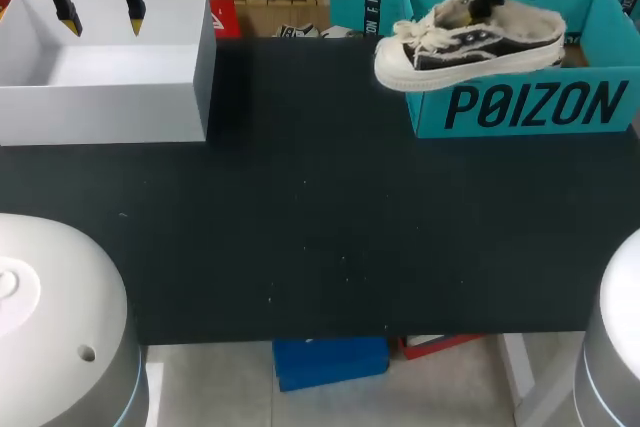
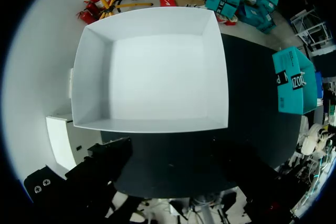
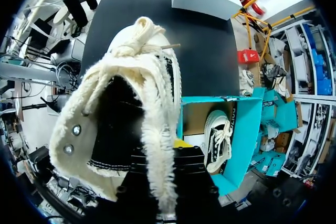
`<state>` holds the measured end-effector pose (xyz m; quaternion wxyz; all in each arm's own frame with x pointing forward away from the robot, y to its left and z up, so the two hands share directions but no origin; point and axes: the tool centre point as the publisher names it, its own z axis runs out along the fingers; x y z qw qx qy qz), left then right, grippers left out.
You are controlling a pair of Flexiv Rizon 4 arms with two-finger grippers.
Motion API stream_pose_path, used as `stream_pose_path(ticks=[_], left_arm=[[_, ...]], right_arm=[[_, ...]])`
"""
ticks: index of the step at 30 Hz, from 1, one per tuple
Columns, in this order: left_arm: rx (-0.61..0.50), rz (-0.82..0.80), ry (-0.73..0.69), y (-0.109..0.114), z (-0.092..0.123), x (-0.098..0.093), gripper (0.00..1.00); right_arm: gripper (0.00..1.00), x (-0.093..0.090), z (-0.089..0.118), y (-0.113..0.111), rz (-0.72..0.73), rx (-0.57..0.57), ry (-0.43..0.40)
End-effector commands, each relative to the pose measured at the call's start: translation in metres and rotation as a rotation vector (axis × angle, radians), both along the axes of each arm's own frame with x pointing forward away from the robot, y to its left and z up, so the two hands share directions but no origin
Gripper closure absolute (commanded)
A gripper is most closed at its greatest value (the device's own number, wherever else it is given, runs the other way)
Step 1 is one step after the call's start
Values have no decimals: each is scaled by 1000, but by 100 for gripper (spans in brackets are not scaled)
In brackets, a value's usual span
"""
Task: Take the shoe out of the shoebox, open the shoe tongue, remove and reinsert the insole, then place the shoe into the shoebox
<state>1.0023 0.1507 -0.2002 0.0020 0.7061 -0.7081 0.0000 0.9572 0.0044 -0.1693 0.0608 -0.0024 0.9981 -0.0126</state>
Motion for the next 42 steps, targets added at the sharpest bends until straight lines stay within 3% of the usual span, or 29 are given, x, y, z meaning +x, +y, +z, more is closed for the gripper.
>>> stream_pose_path(ticks=[1,8,23,42], left_arm=[[2,2,1,-1,0,-1,0],[2,2,1,-1,0,-1,0],[2,2,1,-1,0,-1,0],[2,2,1,-1,0,-1,0]], right_arm=[[100,-23,-20,44,-21,-41,-92],[100,-44,-52,98,-35,-22,-75],[100,-55,-116,177,5,50,-68],[100,-71,-200,225,115,142,0]])
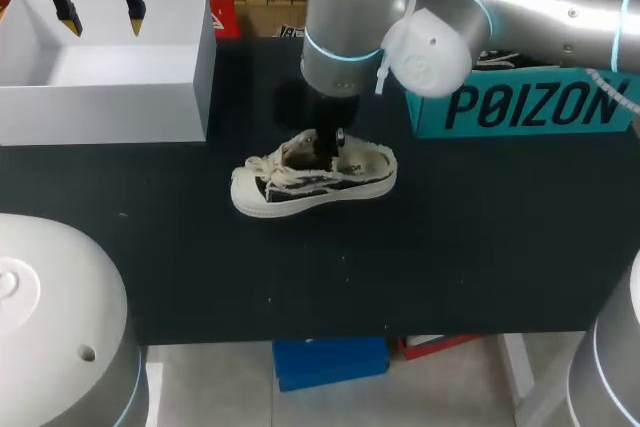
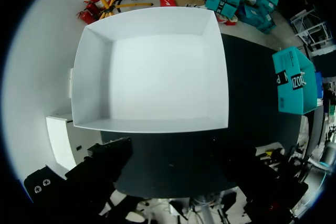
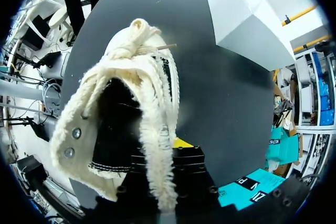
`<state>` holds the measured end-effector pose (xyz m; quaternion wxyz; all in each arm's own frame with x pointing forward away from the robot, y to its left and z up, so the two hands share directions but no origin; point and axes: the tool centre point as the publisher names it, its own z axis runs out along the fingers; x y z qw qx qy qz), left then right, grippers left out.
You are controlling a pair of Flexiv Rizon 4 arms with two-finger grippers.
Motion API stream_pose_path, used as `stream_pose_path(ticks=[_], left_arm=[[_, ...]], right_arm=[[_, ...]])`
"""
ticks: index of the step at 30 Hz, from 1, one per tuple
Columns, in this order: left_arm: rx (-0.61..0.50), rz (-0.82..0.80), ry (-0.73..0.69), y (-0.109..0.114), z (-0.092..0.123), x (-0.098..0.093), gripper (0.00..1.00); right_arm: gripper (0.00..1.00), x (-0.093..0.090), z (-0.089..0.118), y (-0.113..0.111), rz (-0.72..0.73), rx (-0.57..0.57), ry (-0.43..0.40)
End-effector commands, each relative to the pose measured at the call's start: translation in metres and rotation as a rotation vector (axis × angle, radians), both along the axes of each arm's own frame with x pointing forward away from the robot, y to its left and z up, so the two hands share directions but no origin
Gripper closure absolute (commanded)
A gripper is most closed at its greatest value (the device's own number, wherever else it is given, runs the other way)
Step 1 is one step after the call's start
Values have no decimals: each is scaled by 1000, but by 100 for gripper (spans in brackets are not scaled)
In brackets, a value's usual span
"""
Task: Take the shoe out of the shoebox, open the shoe tongue, remove and reinsert the insole, then place the shoe into the shoebox
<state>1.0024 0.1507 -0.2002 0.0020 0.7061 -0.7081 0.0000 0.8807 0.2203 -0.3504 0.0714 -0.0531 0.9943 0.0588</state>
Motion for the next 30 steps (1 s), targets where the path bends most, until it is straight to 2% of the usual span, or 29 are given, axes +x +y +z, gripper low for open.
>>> stream_pose_path(ticks=[1,10,22,23,24,25,30], left_arm=[[2,2,1,-1,0,-1,0],[2,2,1,-1,0,-1,0],[2,2,1,-1,0,-1,0],[2,2,1,-1,0,-1,0],[2,2,1,-1,0,-1,0],[2,2,1,-1,0,-1,0],[2,2,1,-1,0,-1,0]], right_arm=[[100,4,-24,10,7,5,29],[100,1,-43,13,-12,21,56],[100,1,-49,11,-35,26,74],[63,0,-49,11,-37,25,78],[10,0,-49,10,-39,26,79],[0,0,-48,10,-40,27,80],[0,0,-40,4,-38,21,79]])
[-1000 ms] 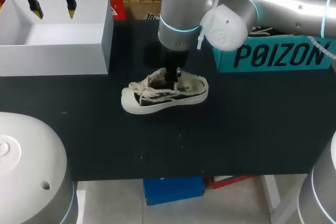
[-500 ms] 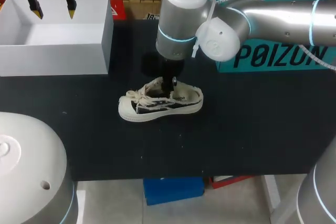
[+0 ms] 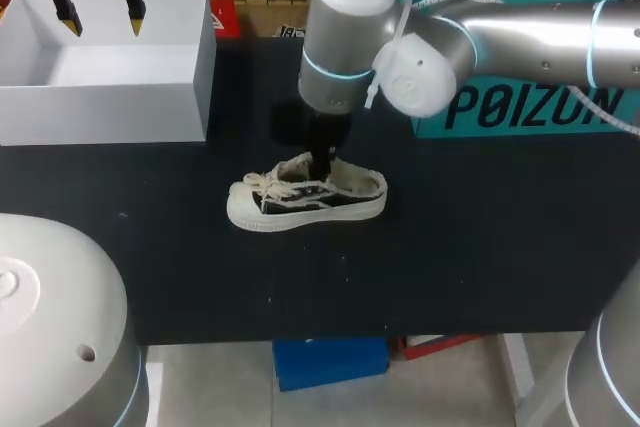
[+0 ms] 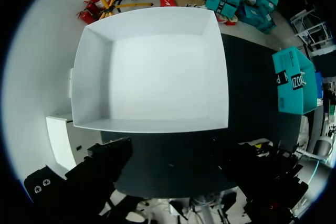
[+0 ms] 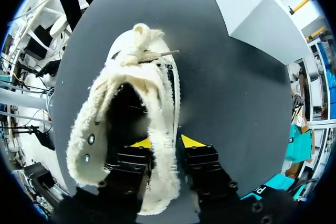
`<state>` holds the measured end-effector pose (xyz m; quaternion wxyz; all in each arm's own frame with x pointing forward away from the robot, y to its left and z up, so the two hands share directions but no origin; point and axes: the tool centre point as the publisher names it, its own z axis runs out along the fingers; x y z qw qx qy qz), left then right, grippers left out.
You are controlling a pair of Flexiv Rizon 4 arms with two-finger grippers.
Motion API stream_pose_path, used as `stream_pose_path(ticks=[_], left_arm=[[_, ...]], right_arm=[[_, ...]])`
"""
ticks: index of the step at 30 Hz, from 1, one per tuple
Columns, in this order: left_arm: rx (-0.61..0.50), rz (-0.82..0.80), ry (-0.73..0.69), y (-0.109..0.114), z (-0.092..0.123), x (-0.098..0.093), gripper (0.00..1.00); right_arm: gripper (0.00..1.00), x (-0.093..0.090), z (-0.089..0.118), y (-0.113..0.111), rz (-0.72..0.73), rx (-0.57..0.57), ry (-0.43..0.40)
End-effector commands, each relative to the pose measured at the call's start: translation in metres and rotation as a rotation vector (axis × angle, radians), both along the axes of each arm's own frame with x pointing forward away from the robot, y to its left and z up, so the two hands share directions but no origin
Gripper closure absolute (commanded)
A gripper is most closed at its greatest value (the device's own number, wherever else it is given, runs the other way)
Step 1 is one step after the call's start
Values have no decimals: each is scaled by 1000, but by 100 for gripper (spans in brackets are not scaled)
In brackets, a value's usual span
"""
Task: Take the shoe out of the shoebox, open the shoe tongue, remove and reinsert the insole, then place the shoe into the shoebox
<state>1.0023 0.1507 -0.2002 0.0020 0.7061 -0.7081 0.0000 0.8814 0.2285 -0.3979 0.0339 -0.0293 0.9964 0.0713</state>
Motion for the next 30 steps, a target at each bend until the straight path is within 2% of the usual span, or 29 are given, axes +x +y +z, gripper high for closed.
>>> stream_pose_path(ticks=[1,13,22,26,30], left_arm=[[2,2,1,-1,0,-1,0],[2,2,1,-1,0,-1,0],[2,2,1,-1,0,-1,0],[2,2,1,-1,0,-1,0],[2,2,1,-1,0,-1,0]], right_arm=[[0,-1,10,-6,4,-4,-1],[0,0,59,-39,15,80,-1],[0,-6,90,-66,90,237,12],[0,-6,102,-79,125,296,-35],[0,-7,108,-85,163,273,-60]])
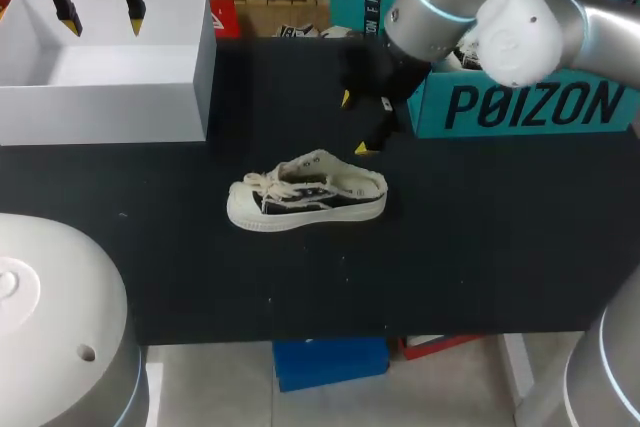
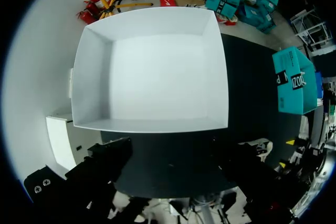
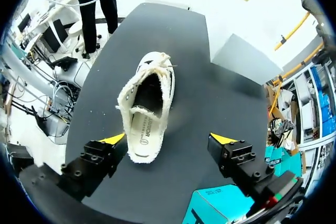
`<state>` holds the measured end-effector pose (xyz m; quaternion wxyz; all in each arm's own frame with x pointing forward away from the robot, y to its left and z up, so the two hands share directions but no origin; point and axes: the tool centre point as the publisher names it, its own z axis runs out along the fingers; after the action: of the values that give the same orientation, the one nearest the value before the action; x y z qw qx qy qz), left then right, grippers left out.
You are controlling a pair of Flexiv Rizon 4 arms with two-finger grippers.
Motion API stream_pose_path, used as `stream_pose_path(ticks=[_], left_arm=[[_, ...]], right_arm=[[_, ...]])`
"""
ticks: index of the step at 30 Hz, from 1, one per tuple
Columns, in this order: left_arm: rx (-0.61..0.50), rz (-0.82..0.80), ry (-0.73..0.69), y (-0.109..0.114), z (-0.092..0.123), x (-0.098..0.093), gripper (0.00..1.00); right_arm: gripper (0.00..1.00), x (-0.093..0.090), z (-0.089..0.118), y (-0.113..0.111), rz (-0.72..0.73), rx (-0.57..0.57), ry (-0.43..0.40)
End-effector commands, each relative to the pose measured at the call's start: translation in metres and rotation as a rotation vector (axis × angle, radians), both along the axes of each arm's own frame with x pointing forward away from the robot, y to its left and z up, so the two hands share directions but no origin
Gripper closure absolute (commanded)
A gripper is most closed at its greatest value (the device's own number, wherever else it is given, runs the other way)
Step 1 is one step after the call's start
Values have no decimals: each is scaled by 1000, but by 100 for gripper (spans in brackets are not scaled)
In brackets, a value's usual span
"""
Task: Take the shoe out of the shoebox, open the shoe tongue, remove and reinsert the insole, then place the shoe into the shoebox
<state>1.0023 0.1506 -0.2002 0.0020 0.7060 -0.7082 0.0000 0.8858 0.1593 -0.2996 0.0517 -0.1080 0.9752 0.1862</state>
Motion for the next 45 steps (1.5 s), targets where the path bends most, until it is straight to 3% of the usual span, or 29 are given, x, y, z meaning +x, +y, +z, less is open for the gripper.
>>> stream_pose_path(ticks=[1,33,38,45], left_arm=[[2,2,0,0,0,-1,0],[2,2,0,0,0,-1,0],[2,2,0,0,0,-1,0],[2,2,0,0,0,-1,0]], right_arm=[[0,-11,10,-15,-2,45,-15],[0,-11,10,-15,-2,45,-15],[0,-39,7,-18,-10,184,7],[0,-51,2,-18,4,268,20]])
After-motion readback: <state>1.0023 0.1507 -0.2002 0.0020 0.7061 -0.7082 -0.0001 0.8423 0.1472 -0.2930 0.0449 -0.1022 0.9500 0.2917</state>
